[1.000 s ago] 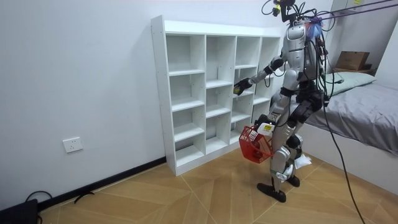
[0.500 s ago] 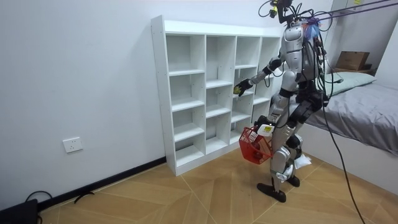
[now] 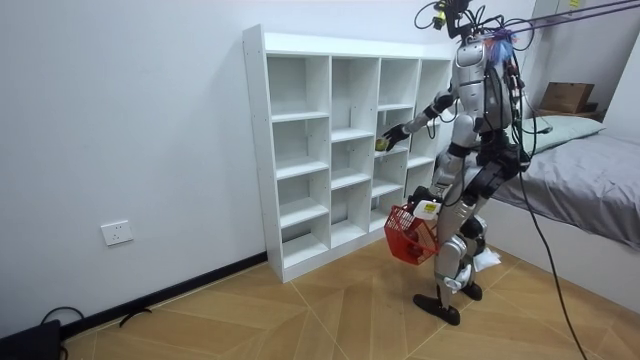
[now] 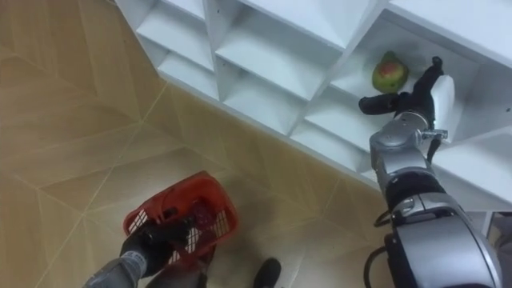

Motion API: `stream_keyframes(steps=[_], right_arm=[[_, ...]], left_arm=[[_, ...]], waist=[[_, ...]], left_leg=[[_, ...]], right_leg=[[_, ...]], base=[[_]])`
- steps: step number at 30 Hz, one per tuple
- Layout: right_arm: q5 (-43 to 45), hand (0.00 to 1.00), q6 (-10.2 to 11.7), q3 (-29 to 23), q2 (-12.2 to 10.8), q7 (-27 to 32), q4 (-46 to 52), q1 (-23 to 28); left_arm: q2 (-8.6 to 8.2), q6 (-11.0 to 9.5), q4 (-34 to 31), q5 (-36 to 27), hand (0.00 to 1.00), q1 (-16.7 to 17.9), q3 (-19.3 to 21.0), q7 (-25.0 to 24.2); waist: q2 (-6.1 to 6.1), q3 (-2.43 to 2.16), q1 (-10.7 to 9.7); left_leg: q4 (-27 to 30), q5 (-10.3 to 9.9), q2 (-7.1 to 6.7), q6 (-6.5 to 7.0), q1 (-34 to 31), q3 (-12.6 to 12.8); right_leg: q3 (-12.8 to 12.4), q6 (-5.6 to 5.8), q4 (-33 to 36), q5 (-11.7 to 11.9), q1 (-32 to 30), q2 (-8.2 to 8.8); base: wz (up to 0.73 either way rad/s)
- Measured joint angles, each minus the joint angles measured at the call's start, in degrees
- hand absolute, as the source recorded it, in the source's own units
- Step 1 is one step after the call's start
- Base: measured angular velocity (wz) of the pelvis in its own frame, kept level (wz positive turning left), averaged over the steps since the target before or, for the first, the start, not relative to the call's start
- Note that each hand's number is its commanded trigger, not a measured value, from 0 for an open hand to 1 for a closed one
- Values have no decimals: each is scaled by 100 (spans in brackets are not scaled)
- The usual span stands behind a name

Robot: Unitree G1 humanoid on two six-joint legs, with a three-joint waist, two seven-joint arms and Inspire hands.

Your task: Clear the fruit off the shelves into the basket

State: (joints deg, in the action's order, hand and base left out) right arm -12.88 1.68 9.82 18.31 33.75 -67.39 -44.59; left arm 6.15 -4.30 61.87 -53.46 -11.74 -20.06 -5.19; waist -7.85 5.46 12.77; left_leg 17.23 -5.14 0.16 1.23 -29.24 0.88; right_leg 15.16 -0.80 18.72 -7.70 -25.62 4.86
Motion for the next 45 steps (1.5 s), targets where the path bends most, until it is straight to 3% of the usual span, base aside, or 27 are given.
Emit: stream_keyframes(steps=[13,28,37,45], right_arm=[[-456,0,0,-459,0,23,9,-32],[-440,0,-5,-490,0,-18,10,-281],[-424,0,-5,-489,0,-21,10,-281],[-254,0,-6,-490,-1,-67,8,-281]], left_arm=[[21,8,-2,-9,100,14,-97,0],[-25,21,-2,23,100,16,-88,1],[-114,69,0,178,100,24,-89,1],[-129,87,-1,176,100,31,-91,-1]], waist=[[7,-8,0],[26,-23,56],[118,-73,156],[124,-74,174]], left_leg=[[77,2,-1,2,5,4],[114,8,2,5,36,-4],[109,16,-4,1,36,-16],[33,82,-16,-19,35,-113]], right_leg=[[-29,-9,51,7,9,3],[-72,-16,104,11,7,-3],[-10,-17,98,12,29,-3],[59,-28,78,18,35,4]], base=[[0],[0],[2],[5]])
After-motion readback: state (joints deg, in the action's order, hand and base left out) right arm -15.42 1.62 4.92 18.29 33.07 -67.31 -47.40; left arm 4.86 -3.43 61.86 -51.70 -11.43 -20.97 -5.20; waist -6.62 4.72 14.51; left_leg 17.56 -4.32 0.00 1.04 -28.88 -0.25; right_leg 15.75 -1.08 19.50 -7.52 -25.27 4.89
